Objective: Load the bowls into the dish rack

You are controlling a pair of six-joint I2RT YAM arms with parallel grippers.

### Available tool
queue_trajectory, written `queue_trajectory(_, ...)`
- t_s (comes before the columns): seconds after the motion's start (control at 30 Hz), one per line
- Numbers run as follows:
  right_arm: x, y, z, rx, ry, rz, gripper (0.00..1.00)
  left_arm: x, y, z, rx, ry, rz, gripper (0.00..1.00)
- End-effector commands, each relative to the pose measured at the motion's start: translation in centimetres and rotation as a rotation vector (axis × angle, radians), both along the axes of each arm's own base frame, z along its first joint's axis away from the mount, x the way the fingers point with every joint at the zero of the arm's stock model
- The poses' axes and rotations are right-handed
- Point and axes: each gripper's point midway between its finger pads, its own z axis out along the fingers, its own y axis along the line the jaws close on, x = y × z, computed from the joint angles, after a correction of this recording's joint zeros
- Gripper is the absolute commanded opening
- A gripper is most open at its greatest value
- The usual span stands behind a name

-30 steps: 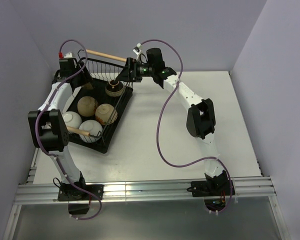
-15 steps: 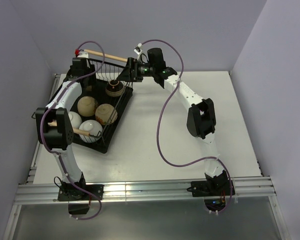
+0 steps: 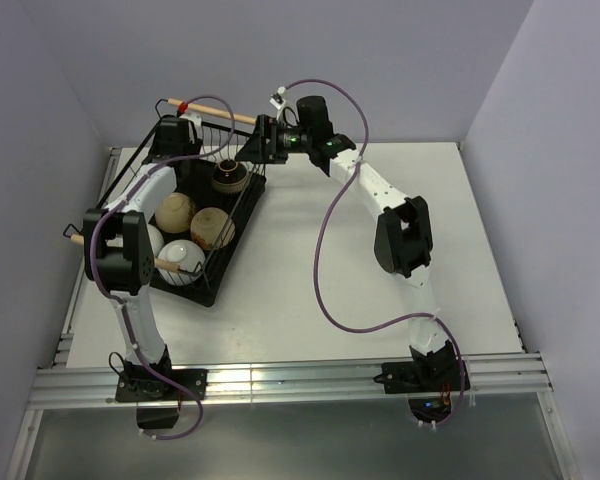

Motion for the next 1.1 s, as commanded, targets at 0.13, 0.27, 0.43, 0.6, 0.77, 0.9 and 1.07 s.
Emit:
queue_trajectory(0.13, -0.2, -1.0, 3.2, 0.032, -0.078, 0.003, 0.89, 1.5, 0.6, 2.5, 0.100, -0.052, -0.016, 0.00)
queue_trajectory(0.27, -0.1, -1.0, 3.2, 0.033, -0.078, 0.003, 0.89, 1.7, 0.0, 1.1, 0.097, 0.004, -0.039, 0.09)
queue_trajectory(0.43, -0.2, -1.1, 3.1, 0.025, -0.076, 0.002, 0.89, 1.8, -0.9, 0.2, 0.071, 0.030, -0.070, 0.49)
queue_trajectory(0.6, -0.1, -1.2, 3.0, 0.028, -0.075, 0.007, 0.89, 1.5, -1.7, -0.4, 0.042, 0.061, -0.096, 0.94)
queue_trajectory(0.77, 0.0, -1.2, 3.1, 0.031, -0.077, 0.007, 0.89, 1.4, -2.4, -0.3, 0.021, 0.062, -0.114, 0.99)
queue_trajectory(0.9, 0.0, -1.2, 3.2, 0.030, -0.078, 0.004, 0.89, 1.3, -3.4, 0.0, -0.020, 0.075, -0.148, 0.99)
queue_trajectory(1.07, -0.1, -1.3, 3.2, 0.027, -0.080, 0.004, 0.89, 0.8, -4.4, 0.1, -0.057, 0.106, -0.187, 0.99)
